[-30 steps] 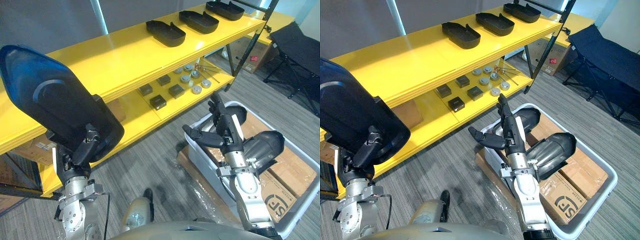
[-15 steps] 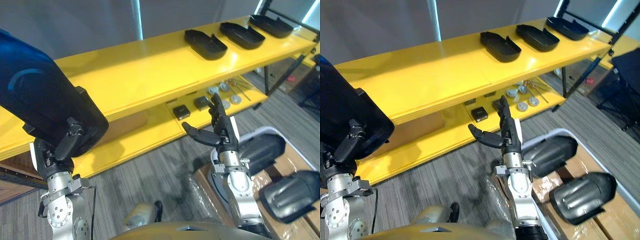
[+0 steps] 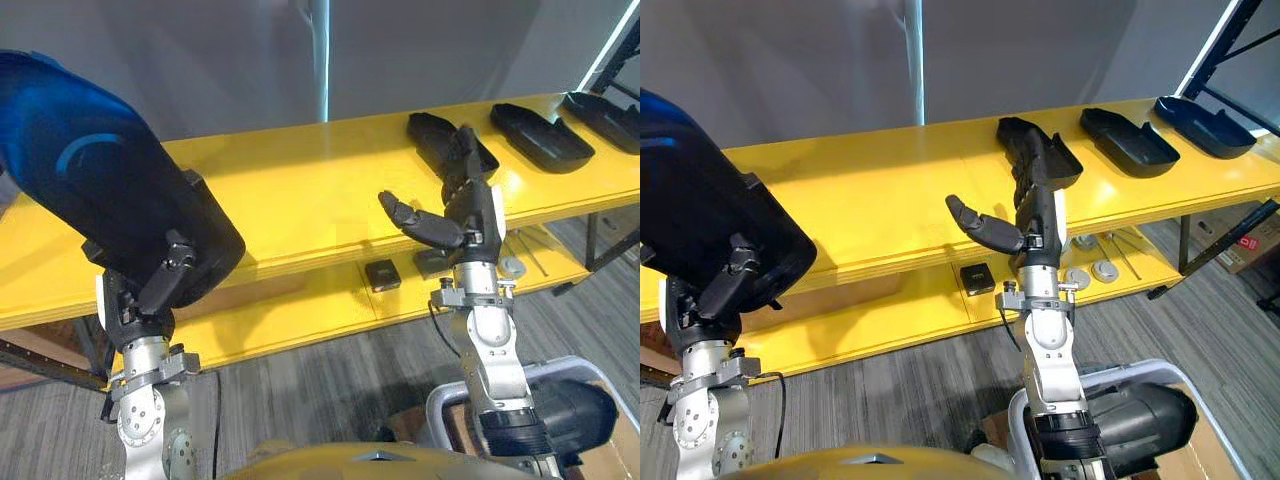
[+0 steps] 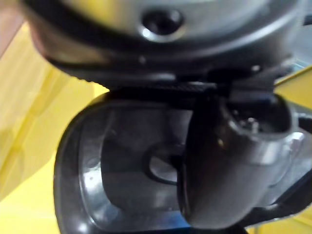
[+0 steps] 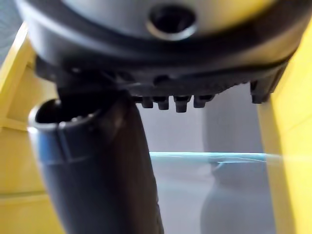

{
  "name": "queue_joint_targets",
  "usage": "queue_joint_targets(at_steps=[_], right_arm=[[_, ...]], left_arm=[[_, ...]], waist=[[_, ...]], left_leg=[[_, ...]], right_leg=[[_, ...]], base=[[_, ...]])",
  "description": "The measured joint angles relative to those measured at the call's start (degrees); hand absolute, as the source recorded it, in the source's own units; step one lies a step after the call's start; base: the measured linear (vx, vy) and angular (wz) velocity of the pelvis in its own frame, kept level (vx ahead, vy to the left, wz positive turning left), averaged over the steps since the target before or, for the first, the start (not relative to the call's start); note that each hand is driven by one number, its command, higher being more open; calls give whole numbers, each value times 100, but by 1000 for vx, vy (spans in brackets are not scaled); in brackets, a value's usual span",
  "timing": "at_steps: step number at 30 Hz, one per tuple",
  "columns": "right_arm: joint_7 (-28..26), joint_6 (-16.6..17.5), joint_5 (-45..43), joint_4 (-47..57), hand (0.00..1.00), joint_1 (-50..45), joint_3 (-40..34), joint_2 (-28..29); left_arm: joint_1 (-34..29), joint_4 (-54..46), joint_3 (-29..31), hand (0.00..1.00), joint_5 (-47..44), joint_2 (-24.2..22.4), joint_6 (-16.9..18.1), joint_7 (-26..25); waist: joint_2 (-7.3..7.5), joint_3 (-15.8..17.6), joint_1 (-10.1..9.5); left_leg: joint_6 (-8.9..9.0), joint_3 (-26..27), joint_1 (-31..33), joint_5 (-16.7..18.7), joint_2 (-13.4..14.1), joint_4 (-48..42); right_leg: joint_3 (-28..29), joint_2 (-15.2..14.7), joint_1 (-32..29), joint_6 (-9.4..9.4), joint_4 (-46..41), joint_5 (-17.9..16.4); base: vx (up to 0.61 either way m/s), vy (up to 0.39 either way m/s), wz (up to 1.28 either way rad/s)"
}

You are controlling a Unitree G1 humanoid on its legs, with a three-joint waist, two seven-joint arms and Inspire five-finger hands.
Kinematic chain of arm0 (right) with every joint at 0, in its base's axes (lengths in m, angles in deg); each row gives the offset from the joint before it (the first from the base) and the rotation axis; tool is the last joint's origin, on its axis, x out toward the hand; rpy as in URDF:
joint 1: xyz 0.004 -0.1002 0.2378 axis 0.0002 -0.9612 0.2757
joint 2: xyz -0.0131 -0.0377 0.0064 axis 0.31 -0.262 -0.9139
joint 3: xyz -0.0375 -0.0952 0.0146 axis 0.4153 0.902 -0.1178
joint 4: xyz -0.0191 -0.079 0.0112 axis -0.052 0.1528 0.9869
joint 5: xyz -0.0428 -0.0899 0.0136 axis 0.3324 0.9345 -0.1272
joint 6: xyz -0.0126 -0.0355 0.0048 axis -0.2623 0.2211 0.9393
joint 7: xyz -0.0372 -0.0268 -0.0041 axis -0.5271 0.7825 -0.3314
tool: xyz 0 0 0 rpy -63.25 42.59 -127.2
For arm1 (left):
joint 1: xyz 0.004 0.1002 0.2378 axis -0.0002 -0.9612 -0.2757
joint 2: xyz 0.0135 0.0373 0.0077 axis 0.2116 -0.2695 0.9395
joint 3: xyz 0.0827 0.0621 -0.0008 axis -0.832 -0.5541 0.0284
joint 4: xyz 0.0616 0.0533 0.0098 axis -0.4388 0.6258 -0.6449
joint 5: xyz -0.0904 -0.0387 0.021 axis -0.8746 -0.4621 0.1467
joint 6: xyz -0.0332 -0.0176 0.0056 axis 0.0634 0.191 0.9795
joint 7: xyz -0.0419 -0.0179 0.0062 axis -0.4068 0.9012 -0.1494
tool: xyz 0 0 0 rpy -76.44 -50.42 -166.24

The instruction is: Walk over and take three plastic housings, then place them on the shelf

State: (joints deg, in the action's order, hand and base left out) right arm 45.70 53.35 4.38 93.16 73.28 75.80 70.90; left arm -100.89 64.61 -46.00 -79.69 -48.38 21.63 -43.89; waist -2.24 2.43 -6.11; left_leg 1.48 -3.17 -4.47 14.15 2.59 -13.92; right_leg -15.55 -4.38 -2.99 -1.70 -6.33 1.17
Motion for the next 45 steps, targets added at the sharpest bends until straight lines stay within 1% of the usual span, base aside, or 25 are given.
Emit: queue_joint_targets(at_steps=[1, 3, 4, 5, 6, 7, 8, 9, 10, 11, 12, 14, 17, 20, 21, 23, 26, 28, 31, 34, 35, 37, 39, 41, 45], right_arm=[[-39, 0, -61, 22, 100, -9, -2, 1], [-216, -2, -207, 27, 100, -43, -25, -5], [-333, -2, -278, 51, 100, -41, -61, -31], [-426, -1, -312, 91, 100, -43, -135, -100], [-446, 1, -311, 105, 100, -42, -178, -140], [-472, 6, -309, 115, 100, -18, -293, -215], [-470, 7, -306, 123, 100, -8, -378, -251], [-466, 9, -305, 128, 100, -9, -426, -249], [-430, 12, -316, 128, 100, -9, -475, -237], [-402, 12, -341, 132, 100, -10, -472, -204], [-375, 12, -371, 171, 100, -19, -482, -192], [-367, 12, -442, 222, 100, -60, -507, -154], [-523, 3, -610, 450, 100, -301, -495, 126], [-652, -47, -609, 700, 100, -553, -299, 284], [-718, -119, -609, 815, 100, -624, -166, 282], [-879, -194, -612, 937, 100, -771, 27, 278], [-1043, -396, -621, 947, 100, -866, 309, 255], [-1131, -476, -629, 947, 100, -903, 491, 240], [-1272, -620, -637, 947, 100, -1002, 794, 221], [-1378, -639, -820, 947, 100, -1055, 864, 218], [-1412, -652, -871, 947, 100, -1068, 864, 186], [-1522, -707, -939, 947, 100, -1074, 883, 120], [-1653, -744, -1033, 947, 100, -1079, 948, 2], [-1769, -761, -1049, 947, 100, -1079, 986, -16], [-1785, -840, -1098, 947, 100, -1079, 1133, -17]], left_arm=[[-34, 2, -11, 0, 8, -1, 0, -4], [-33, 36, -39, 0, 54, 3, -1, -36], [43, 37, -33, 0, 75, 19, -1, -42], [143, 34, -34, 0, 194, 49, 5, -58], [196, 35, -40, 0, 308, 90, 16, -83], [334, 41, -97, 0, 517, 165, 19, -116], [423, 39, -196, 0, 604, 177, 26, -168], [474, 39, -263, 0, 670, 177, 25, -215], [536, 41, -366, 0, 792, 187, 23, -304], [576, 42, -423, 0, 949, 259, 8, -354], [667, 42, -465, 0, 1002, 392, -68, -409], [879, 42, -497, 0, 1018, 549, -272, -396], [1087, 42, -474, 0, 1220, 681, -634, -338], [1235, 41, -510, 0, 1210, 795, -930, -183], [1302, 42, -543, 0, 1131, 796, -1105, -84], [1531, 81, -797, 0, 744, 817, -1481, 16], [2074, 660, -1234, 0, 413, 823, -1803, 28], [2355, 1044, -1345, 0, 275, 843, -1964, -72], [2860, 2002, -1357, 0, 180, 918, -2099, -476], [3296, 2668, -1333, 0, -40, 1105, -2241, -777], [3449, 2862, -1297, 0, -160, 1121, -2314, -890], [3620, 3081, -1251, 0, -296, 1163, -2357, -1016], [3873, 3239, -1220, 0, -499, 1202, -2527, -1137], [3951, 3241, -1183, 0, -554, 1202, -2617, -1190], [4189, 3499, -1129, 0, -702, 1200, -2808, -1253]], waist=[[3, 3, 2], [12, 59, 13], [-9, 166, 17], [-44, 248, 20], [-66, 243, 17], [-97, 242, 11], [-133, 224, 22], [-152, 213, 37], [-173, 198, 98], [-105, 194, 149], [-31, 174, 210], [22, 182, 334], [31, 174, 344], [78, 127, 444], [94, 96, 481], [114, 80, 498], [91, 12, 521], [83, -12, 604], [121, -152, 772], [186, -192, 849], [190, -196, 918], [184, -198, 962], [183, -199, 1018], [169, -202, 1065], [148, -204, 1097]], left_leg=[[2, 19, 11, 3, 17, -98], [116, 154, 308, 86, 74, -972], [149, 260, 660, 78, 146, -1912], [192, 490, 1021, 161, 323, -2541], [99, 617, 1124, 277, 445, -2449], [10, 832, 1247, 319, 671, -1907], [22, 933, 1237, 111, 789, -1130], [127, 980, 1193, -115, 796, -784], [352, 1118, 987, -644, 769, -359], [359, 1250, 849, -773, 623, -93], [290, 1361, 765, -867, 456, 148], [191, 1461, 644, -957, 275, 374], [155, 1709, 306, -980, 146, 690], [155, 1765, 184, -979, 153, 826], [155, 1786, 185, -979, 163, 842], [161, 1849, 182, -981, 205, 857], [194, 1912, 152, -1001, 217, 918], [195, 1954, 128, -1000, 221, 926], [220, 2188, 114, -984, 267, 966], [263, 2364, 124, -981, 324, 1002], [268, 2393, 125, -985, 333, 1002], [281, 2499, 127, -993, 352, 1007], [297, 2532, 173, -1002, 379, 1009], [304, 2542, 183, -1007, 390, 1018], [305, 2579, 165, -1007, 387, 1022]], right_leg=[[-2, 38, 79, 19, 96, -15], [-15, 113, 360, 47, 355, -37], [-18, 146, 594, 118, 483, -67], [-99, 148, 726, 169, 554, -100], [-122, 148, 727, 183, 549, -114], [-140, 132, 680, 182, 552, -125], [-135, 83, 642, 127, 544, -145], [-119, 53, 632, 60, 539, -165], [-47, -46, 627, -45, 525, -172], [8, -183, 612, -90, 524, -151], [24, -335, 601, -179, 556, -64], [54, -494, 606, -329, 609, 41], [159, -576, 692, -391, 655, 84], [139, -583, 738, -393, 699, 87], [138, -568, 744, -393, 744, 87], [136, -531, 735, -393, 754, 87], [157, -518, 720, -393, 760, 89], [185, -518, 718, -400, 758, 95], [364, -476, 590, -383, 754, 136], [501, -418, 468, -359, 751, 164], [532, -406, 430, -356, 739, 167], [637, -372, 351, -334, 733, 185], [670, -340, 278, -323, 735, 195], [673, -328, 253, -322, 735, 195], [705, -328, 248, -322, 732, 197]], base=[[113, -109, -1], [88, -89, 7], [60, -43, 15], [26, -4, 17], [-2, 26, 15], [-18, 63, 5], [0, 83, -1], [39, 152, -12], [66, 158, -16], [94, 210, -20], [126, 196, -16], [140, 182, -13], [98, 93, -30], [54, 15, -13], [30, -23, -9], [3, -34, -7], [-25, -21, -7], [-38, 3, -14], [-47, 4, -34], [-37, -18, -32], [-6, -26, -22], [8, -23, -24], [5, -31, -12], [4, -16, -1], [-5, -9, -4]])
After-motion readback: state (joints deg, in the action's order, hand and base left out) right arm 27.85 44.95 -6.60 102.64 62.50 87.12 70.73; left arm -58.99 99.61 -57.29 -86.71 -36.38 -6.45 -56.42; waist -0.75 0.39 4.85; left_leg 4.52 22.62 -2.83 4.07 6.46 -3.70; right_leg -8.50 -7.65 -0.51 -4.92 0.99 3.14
